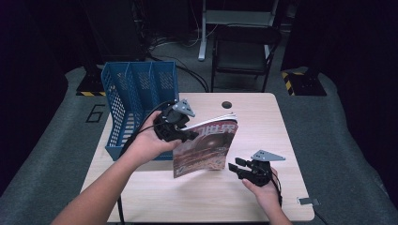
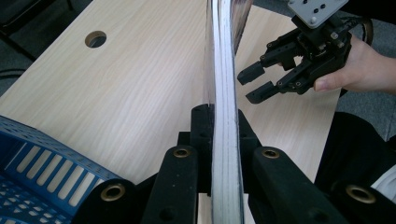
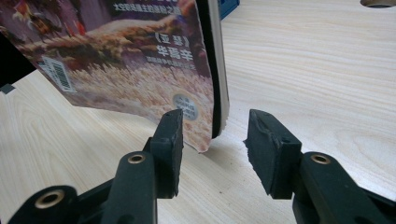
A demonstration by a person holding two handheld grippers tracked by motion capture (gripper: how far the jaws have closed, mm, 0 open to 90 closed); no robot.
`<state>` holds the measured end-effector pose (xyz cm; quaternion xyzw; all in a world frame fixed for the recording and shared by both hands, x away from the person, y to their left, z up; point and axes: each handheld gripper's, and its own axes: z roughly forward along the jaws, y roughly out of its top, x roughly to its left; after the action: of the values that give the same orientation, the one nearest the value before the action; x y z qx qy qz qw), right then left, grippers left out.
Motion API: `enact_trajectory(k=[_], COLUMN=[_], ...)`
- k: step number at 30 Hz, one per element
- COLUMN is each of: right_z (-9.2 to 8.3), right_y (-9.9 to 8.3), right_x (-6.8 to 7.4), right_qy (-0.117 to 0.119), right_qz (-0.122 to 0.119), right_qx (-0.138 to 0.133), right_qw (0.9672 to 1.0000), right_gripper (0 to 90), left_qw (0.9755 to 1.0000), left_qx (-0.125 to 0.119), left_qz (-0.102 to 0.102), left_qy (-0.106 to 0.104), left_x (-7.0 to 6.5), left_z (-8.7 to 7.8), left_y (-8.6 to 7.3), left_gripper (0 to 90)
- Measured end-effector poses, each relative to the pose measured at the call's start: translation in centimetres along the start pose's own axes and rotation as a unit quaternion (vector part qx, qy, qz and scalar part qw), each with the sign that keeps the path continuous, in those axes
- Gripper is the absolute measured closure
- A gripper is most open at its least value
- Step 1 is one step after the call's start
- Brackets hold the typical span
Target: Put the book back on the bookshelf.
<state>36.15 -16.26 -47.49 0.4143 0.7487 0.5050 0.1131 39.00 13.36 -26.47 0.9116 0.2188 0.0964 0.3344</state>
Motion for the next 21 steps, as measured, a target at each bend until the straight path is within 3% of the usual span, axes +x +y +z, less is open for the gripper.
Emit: enact_trajectory(k=[21], right_z=[0.3], right_y=[-0.6], right_x=[0.0], right_qy=[0.002], right_qz=[0.004], right_qx=[0.015], right_qw=[0.9999], right_gripper=[53.8], left_qw=[0.9998], left_qx=[-0.015], left_qz=[-0.007], left_qy=[0.01], left_x=[0.4], left_z=[-2.9], left_y=[1.3], left_gripper=[84.1])
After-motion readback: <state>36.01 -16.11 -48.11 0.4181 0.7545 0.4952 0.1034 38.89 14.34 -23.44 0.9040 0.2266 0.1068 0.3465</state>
